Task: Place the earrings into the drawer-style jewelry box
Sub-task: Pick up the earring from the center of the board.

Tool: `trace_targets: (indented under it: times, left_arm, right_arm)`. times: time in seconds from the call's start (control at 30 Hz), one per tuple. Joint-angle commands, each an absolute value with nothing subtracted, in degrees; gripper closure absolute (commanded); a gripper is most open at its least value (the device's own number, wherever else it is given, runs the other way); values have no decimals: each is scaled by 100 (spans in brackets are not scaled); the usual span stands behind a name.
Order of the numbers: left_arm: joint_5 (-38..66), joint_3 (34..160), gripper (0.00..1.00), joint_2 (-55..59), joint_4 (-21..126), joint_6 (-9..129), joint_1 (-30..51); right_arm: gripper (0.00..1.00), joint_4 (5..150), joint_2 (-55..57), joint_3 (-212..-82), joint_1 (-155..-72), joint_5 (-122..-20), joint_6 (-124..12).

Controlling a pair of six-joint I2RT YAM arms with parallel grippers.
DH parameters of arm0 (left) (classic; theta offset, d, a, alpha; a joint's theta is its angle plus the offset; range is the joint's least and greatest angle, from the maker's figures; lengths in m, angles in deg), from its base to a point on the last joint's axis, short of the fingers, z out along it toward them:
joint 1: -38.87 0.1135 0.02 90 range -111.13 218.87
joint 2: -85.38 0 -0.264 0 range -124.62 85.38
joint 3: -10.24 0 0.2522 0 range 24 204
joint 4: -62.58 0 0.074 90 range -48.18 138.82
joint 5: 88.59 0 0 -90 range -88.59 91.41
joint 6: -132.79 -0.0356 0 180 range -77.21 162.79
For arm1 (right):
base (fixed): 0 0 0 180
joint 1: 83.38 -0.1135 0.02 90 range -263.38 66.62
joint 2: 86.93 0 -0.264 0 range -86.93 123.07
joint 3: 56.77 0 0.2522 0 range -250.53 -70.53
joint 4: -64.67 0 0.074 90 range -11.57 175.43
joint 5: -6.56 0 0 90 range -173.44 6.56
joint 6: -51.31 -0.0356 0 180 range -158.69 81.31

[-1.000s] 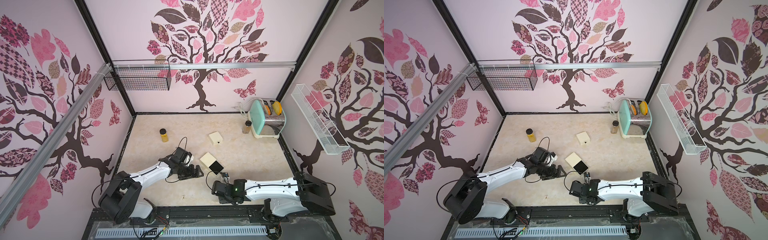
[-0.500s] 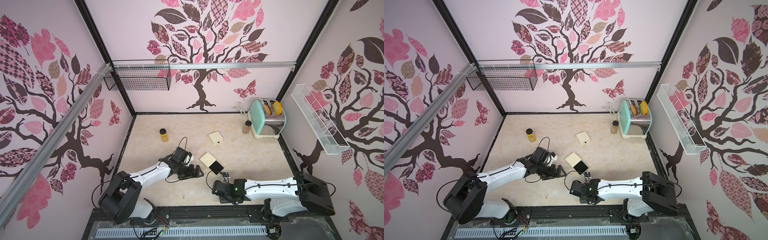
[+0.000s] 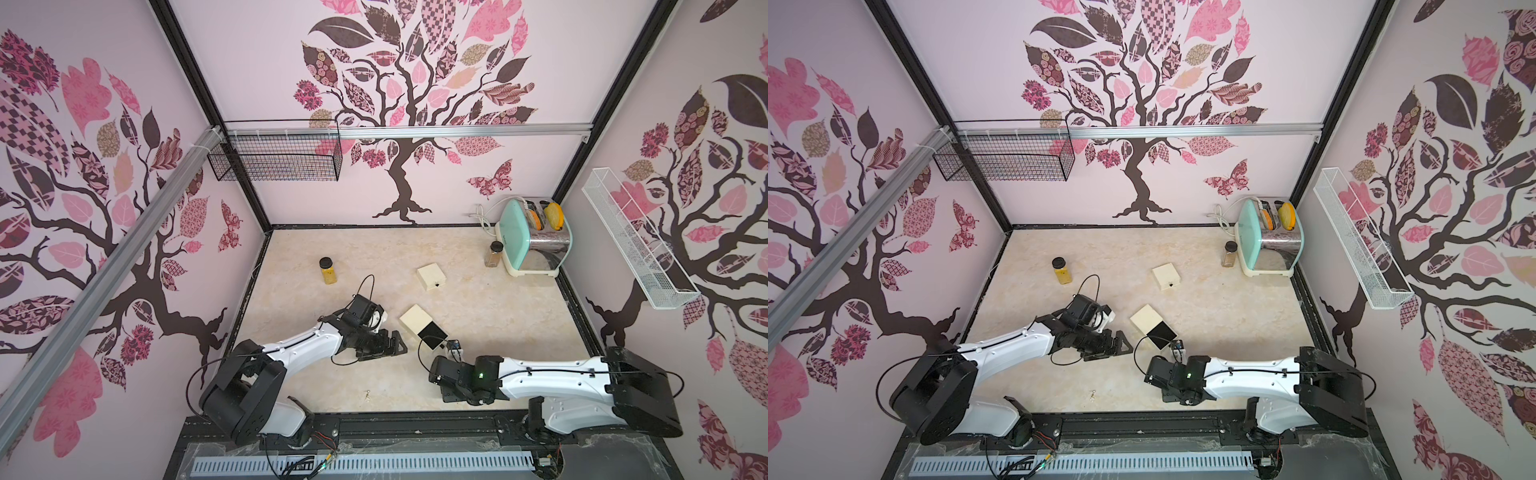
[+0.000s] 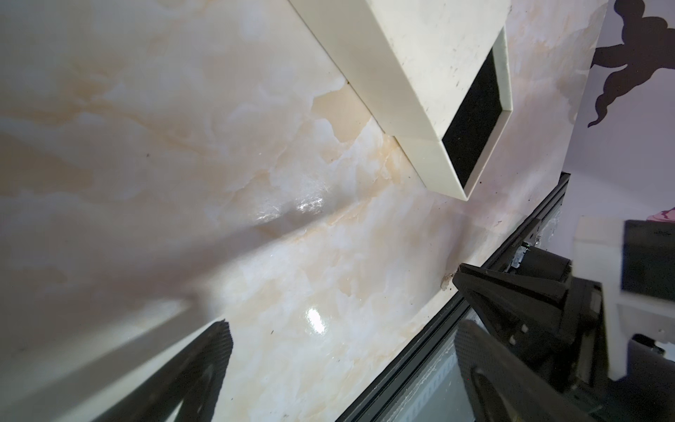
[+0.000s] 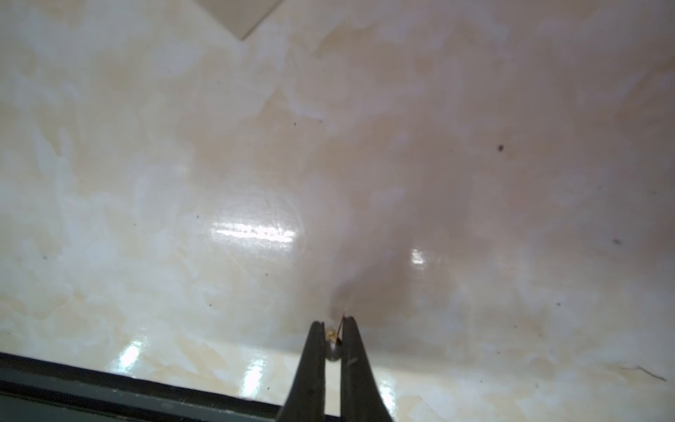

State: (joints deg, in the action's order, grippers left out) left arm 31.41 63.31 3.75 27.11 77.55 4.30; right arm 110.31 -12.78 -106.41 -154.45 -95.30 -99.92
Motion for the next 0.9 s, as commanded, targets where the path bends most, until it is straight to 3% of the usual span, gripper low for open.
trace_targets:
  times: [0.0, 0.4, 0.6, 0.87]
  left_arm:
    - [3176, 6466, 2, 324, 2805, 7788, 567]
    - [4610, 6810, 3, 63, 3483, 8062, 969]
    - [5223, 7037, 5, -105, 3674, 8037, 982]
    - [5949, 7168, 20, -180, 4031, 8007, 971]
  right_arm:
    - [99, 10875, -1526, -10671, -15422, -10057, -9276]
    - [100, 7043, -3344, -8848, -15413, -10732, -6728]
    - [100, 5855, -3348, -8495, -15405, -10764, -5538]
    - [100, 4451, -3139, -8050, -15054, -10053, -4620]
